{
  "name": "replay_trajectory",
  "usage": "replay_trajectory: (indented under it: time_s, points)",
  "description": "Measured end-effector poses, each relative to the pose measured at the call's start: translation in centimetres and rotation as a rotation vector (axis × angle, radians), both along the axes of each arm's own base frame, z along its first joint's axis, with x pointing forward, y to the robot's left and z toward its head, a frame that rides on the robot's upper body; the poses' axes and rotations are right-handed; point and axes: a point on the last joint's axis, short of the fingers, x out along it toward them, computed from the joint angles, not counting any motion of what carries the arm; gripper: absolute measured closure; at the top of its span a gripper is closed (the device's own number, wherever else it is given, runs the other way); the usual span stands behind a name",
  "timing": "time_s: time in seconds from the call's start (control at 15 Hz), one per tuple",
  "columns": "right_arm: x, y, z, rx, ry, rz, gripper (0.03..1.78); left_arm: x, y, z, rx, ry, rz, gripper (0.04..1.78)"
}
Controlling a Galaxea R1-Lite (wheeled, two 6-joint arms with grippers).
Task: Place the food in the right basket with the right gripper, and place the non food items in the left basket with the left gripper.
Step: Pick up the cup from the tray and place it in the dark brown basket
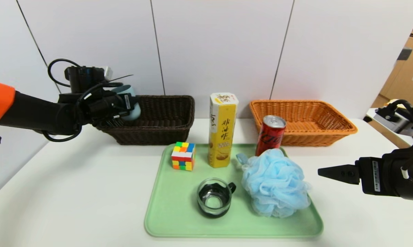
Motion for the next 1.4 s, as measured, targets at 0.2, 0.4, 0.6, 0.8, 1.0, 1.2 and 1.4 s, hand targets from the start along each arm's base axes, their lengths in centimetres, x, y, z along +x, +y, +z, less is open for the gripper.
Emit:
replay_trajectory:
  time_s: [0.2, 0.4, 0.6, 0.8, 1.0, 1.2, 1.4]
  points:
    - [0.0, 0.0, 0.0, 0.000, 0.002, -0.002, 0.10, 1.0, -0.1, -1.0, 0.030, -0.035, -0.008, 0.54]
    - [0.2, 0.0, -0.1, -0.002, 0.007, -0.002, 0.10, 1.6, -0.1, -1.8, 0.033, -0.027, -0.007, 0.41]
    - [0.2, 0.1, -0.2, -0.004, 0.011, -0.003, 0.10, 1.6, -0.1, -1.4, 0.034, -0.040, -0.007, 0.32]
    - [0.3, 0.1, -0.2, 0.000, 0.012, 0.002, 0.10, 0.1, -0.2, 1.4, 0.030, -0.079, -0.012, 0.25]
    - [0.4, 0.2, -0.1, 0.009, 0.013, 0.010, 0.10, -4.0, -0.8, 6.6, 0.012, -0.117, -0.038, 0.21]
    - [0.7, 0.4, 0.1, 0.024, 0.015, 0.016, 0.10, -10.1, -3.5, 9.9, -0.070, 0.001, -0.130, 0.18]
    - [0.8, 0.3, 0.1, 0.021, 0.016, 0.006, 0.10, -17.4, -6.2, 11.0, -0.107, 0.230, -0.286, 0.16]
